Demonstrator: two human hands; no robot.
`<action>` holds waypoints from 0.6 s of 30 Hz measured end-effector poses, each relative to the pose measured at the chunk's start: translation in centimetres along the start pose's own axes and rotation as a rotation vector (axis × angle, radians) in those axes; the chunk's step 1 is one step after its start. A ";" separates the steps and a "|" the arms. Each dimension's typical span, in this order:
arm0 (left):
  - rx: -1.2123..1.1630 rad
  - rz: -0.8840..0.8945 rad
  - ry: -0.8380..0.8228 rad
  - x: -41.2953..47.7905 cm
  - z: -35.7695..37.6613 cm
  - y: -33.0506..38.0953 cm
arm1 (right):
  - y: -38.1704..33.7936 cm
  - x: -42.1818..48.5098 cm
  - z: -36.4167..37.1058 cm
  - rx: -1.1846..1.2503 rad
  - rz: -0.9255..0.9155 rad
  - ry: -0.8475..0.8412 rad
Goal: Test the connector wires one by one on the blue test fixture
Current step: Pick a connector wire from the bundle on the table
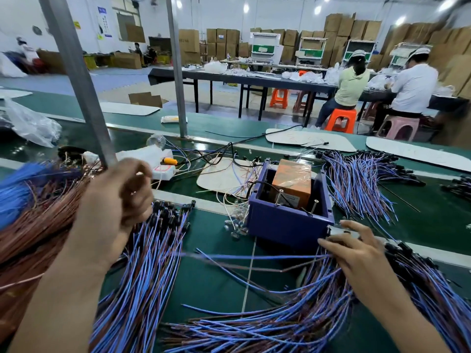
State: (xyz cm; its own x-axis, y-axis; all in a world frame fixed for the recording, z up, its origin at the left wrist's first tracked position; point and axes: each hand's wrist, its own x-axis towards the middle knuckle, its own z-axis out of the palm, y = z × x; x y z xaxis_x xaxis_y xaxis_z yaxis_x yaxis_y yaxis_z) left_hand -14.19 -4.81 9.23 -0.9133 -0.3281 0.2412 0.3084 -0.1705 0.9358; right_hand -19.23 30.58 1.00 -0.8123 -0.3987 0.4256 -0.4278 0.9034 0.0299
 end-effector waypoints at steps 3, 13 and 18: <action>0.512 -0.037 -0.019 1.1 0.6 -2.5 | 0.5 -0.3 2.3 -0.005 0.046 -0.002; 2.129 -0.084 -0.408 7.6 1.1 -15.6 | -2.7 -1.2 2.8 0.271 0.163 -0.027; 1.894 0.041 -0.183 9.0 0.0 -17.1 | -3.1 -2.5 3.1 0.410 0.302 -0.056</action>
State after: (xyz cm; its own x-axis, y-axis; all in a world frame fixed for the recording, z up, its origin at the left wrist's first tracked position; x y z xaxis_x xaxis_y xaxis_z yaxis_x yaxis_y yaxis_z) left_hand -27.66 -4.87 -4.66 -0.9662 -0.1949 0.1688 -0.2118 0.9733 -0.0886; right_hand -17.15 28.26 -2.97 -0.9388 -0.1476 0.3112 -0.2820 0.8480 -0.4488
